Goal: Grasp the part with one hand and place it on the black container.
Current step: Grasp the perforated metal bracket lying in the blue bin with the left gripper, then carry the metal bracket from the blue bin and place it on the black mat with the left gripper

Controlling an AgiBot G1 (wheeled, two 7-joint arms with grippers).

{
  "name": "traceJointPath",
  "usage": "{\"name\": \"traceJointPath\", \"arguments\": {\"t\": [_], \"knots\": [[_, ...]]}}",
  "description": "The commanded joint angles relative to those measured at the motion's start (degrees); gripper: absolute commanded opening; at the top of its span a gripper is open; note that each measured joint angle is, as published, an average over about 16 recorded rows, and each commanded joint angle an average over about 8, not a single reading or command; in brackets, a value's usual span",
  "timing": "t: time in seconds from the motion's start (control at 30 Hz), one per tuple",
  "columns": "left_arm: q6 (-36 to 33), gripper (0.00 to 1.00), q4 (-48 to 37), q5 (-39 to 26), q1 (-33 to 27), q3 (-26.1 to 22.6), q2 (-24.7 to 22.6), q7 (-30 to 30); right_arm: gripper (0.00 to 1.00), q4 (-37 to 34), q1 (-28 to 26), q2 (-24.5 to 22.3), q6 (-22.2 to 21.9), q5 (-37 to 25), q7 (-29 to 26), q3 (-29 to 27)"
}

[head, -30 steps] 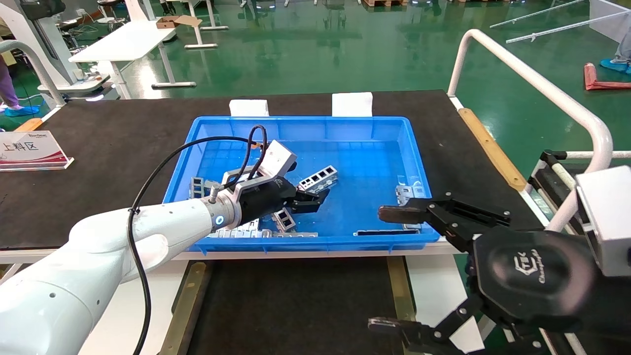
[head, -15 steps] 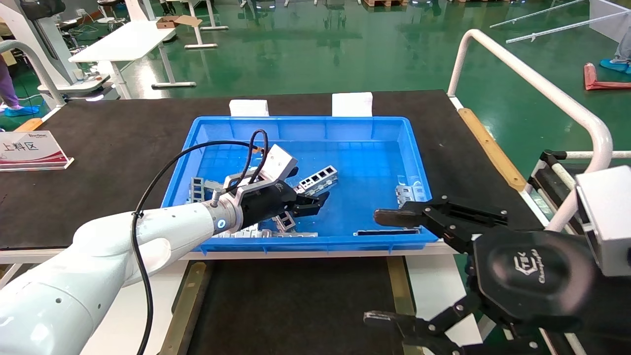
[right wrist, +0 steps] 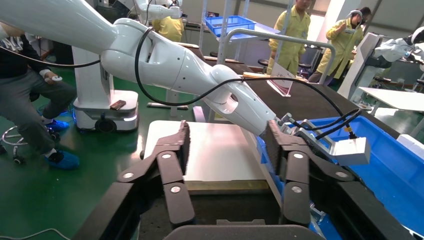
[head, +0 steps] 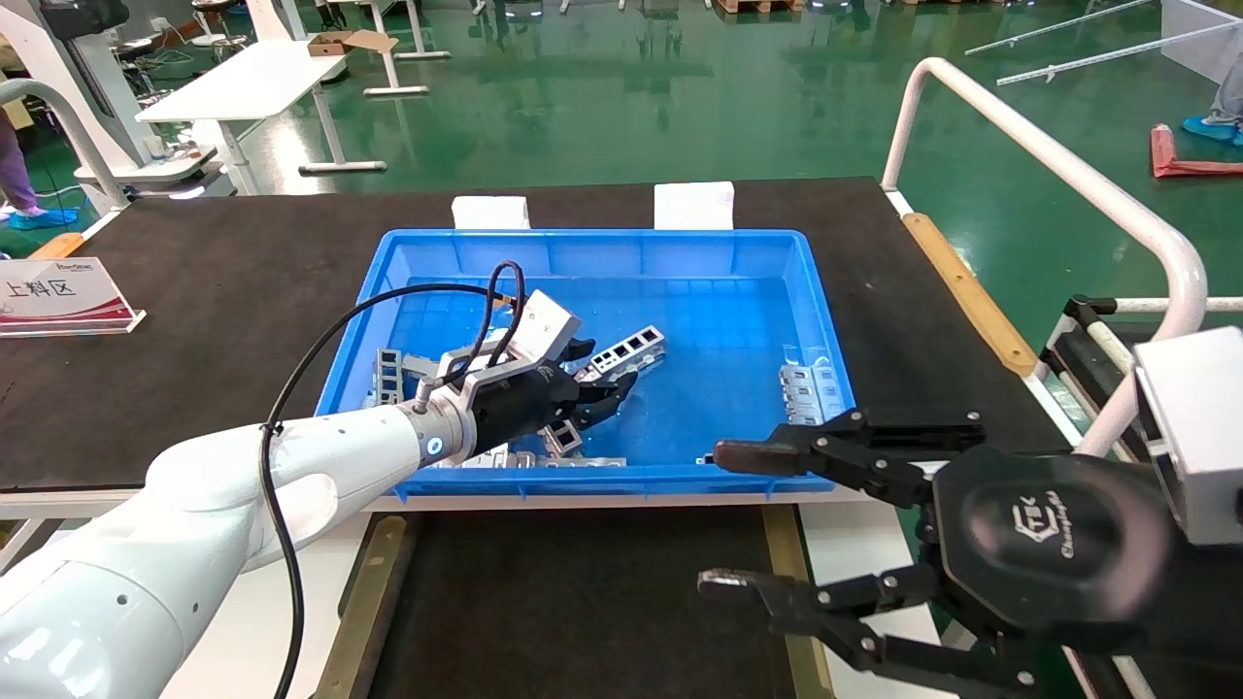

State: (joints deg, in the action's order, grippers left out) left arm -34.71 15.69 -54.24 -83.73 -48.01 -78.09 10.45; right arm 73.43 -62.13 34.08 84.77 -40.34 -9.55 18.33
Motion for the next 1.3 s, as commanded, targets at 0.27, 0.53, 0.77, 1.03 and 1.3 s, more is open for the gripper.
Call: {"name": "traceJointPath", "arguments": {"t": [0.27,0.53,0.77,1.03,1.3], "knots": [[0.52,0.0,0.07,2.63,0.18,-1.84,-0.02,0.69,0.0,0.0,0.0,-0.01,-0.01,0.01,0.01,0.02],[0.56,0.0,0.89,5.14,0.2,-3.29,0.05,1.52,0.0,0.0,-0.01,-0.01,-0.01,0.02,0.02,0.03],[-2.55,0.0,1.08,8.26,-1.19,-3.19,0.54,3.01,0.0,0.0,-0.01,-0.02,-0.02,0.03,0.02,0.05],[-13.53,0.0,0.32,11.32,-3.69,-1.96,2.92,6.18,0.0,0.0,-0.02,-0.03,-0.03,0.04,0.03,0.06],[-27.05,0.0,1.48,12.84,-4.6,-1.51,7.65,6.2,0.0,0.0,-0.02,-0.03,-0.03,0.05,0.04,0.08]]}}
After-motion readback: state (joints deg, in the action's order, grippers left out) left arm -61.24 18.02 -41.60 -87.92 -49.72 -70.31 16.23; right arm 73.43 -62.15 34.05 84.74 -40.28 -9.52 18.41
